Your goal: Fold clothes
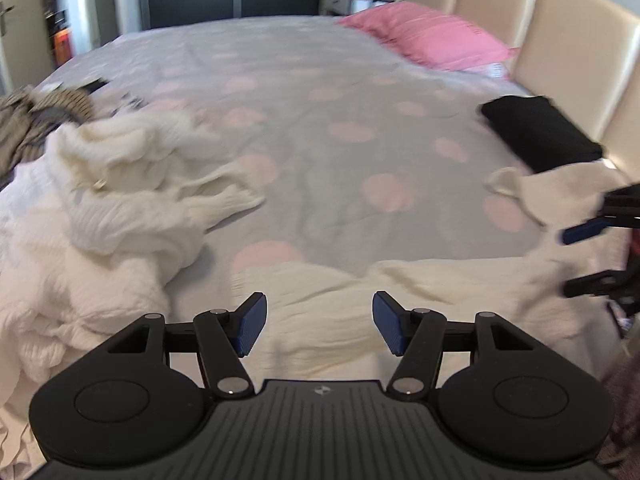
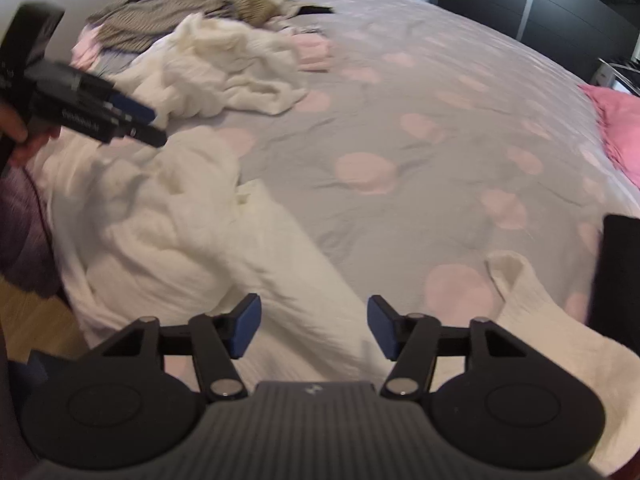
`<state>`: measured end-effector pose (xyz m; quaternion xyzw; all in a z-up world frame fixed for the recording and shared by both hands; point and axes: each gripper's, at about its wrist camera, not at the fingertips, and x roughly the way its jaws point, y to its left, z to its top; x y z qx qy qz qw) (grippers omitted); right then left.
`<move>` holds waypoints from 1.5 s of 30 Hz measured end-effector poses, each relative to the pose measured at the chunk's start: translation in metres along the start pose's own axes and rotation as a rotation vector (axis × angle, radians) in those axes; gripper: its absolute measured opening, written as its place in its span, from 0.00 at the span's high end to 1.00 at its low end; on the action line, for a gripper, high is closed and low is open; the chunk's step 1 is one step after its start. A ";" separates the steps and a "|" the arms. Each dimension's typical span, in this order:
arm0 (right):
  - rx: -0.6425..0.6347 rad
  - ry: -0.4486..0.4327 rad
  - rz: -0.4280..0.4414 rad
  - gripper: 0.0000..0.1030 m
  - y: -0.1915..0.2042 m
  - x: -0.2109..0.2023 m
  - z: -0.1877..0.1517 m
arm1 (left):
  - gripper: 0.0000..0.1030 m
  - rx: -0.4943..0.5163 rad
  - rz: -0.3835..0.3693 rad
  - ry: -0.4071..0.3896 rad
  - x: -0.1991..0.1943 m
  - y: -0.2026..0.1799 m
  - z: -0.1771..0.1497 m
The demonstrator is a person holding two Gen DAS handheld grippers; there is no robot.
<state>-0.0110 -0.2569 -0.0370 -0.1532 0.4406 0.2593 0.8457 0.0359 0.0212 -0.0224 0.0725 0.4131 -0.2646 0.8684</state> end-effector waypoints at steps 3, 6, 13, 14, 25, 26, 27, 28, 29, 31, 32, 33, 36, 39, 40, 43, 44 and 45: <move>-0.057 0.039 -0.012 0.38 0.005 0.009 -0.004 | 0.42 0.077 -0.096 -0.001 -0.008 -0.017 -0.005; -0.100 0.079 -0.046 0.38 0.005 0.017 -0.011 | 0.41 0.139 -0.101 0.034 -0.002 -0.031 -0.013; -0.131 0.159 -0.175 0.37 -0.026 0.027 -0.031 | 0.38 0.192 0.054 0.160 0.012 -0.016 -0.036; -0.115 0.171 -0.187 0.37 -0.035 0.028 -0.033 | 0.38 0.190 0.059 0.176 0.015 -0.011 -0.039; -0.023 0.217 -0.199 0.65 -0.068 0.030 -0.036 | 0.65 0.136 0.010 0.201 0.022 0.005 -0.052; -0.024 0.212 -0.203 0.69 -0.066 0.029 -0.035 | 0.72 0.131 0.008 0.200 0.023 0.005 -0.052; -0.024 0.208 -0.206 0.73 -0.064 0.029 -0.034 | 0.78 0.124 0.006 0.198 0.023 0.005 -0.052; -0.024 0.204 -0.210 0.78 -0.063 0.028 -0.033 | 0.81 0.113 0.005 0.186 0.020 0.005 -0.050; -0.020 0.200 -0.215 0.81 -0.062 0.027 -0.032 | 0.87 0.099 0.006 0.165 0.015 0.007 -0.048; -0.003 0.188 -0.228 0.86 -0.061 0.023 -0.031 | 0.90 0.070 0.009 0.123 0.006 0.009 -0.043; 0.005 0.181 -0.240 0.89 -0.061 0.021 -0.029 | 0.92 0.055 0.010 0.102 0.001 0.011 -0.040; 0.012 0.171 -0.256 0.90 -0.061 0.018 -0.028 | 0.93 0.041 0.011 0.081 -0.004 0.012 -0.037; 0.041 0.130 -0.309 0.92 -0.061 0.008 -0.021 | 0.94 0.005 0.020 -0.016 -0.026 0.016 -0.023; 0.067 0.074 -0.362 0.94 -0.063 -0.004 -0.003 | 0.95 -0.015 0.038 -0.156 -0.058 0.019 0.005; 0.075 0.054 -0.377 0.95 -0.065 -0.008 0.004 | 0.95 -0.018 0.047 -0.205 -0.070 0.020 0.017; 0.104 -0.041 -0.432 0.95 -0.070 -0.022 0.034 | 0.95 -0.015 0.083 -0.352 -0.104 0.022 0.053; 0.110 -0.084 -0.448 0.95 -0.071 -0.029 0.047 | 0.95 -0.012 0.099 -0.398 -0.115 0.023 0.064; 0.115 -0.128 -0.459 0.95 -0.071 -0.035 0.059 | 0.95 -0.009 0.116 -0.444 -0.126 0.024 0.074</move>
